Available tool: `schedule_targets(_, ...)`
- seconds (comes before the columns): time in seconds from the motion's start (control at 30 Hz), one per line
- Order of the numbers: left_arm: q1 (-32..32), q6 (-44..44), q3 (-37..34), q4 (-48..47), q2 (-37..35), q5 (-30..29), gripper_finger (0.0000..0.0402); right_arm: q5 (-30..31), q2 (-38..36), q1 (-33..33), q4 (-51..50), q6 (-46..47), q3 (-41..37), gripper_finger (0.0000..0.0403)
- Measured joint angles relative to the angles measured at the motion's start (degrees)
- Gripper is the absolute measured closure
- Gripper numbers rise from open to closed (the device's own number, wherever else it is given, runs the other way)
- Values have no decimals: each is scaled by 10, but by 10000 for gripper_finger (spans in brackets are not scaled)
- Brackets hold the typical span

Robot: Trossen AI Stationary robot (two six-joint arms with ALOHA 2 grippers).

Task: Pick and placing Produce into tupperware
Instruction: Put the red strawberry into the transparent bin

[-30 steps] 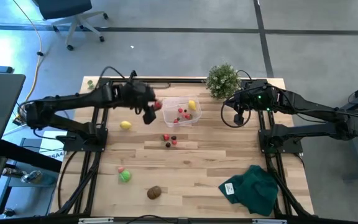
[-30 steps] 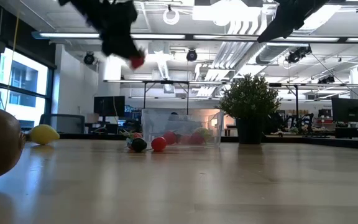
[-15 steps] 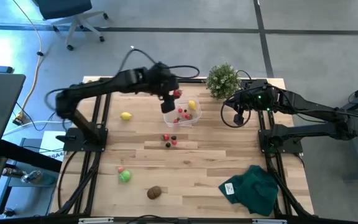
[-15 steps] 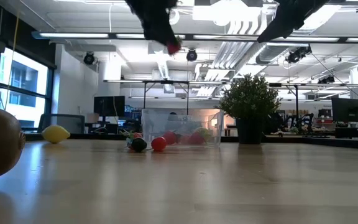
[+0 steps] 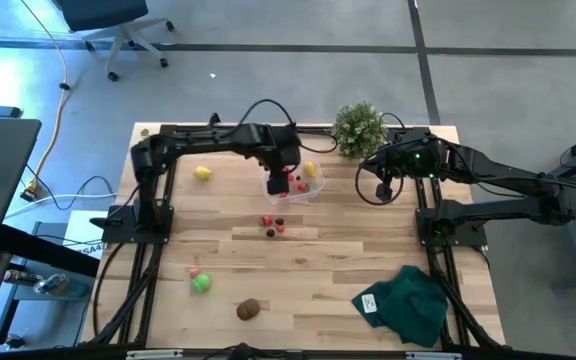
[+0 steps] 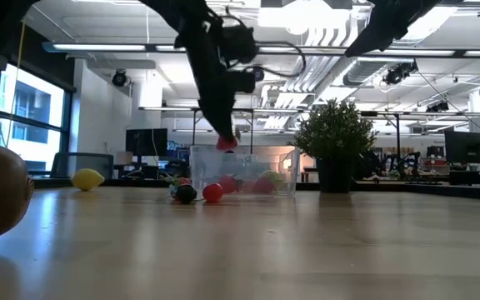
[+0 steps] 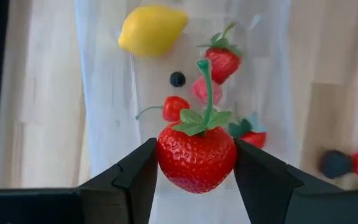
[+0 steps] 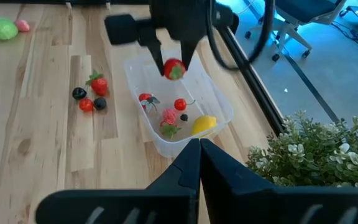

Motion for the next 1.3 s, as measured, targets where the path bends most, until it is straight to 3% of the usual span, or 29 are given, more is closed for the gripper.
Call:
schedule_targets(0.47, 0, -5, 0, -3, 68, -2, 220, 0, 0, 0, 0, 0, 0, 402)
schedule_targets(1.3, 0, -5, 0, 3, 69, -7, 218, 0, 0, 0, 0, 0, 0, 402)
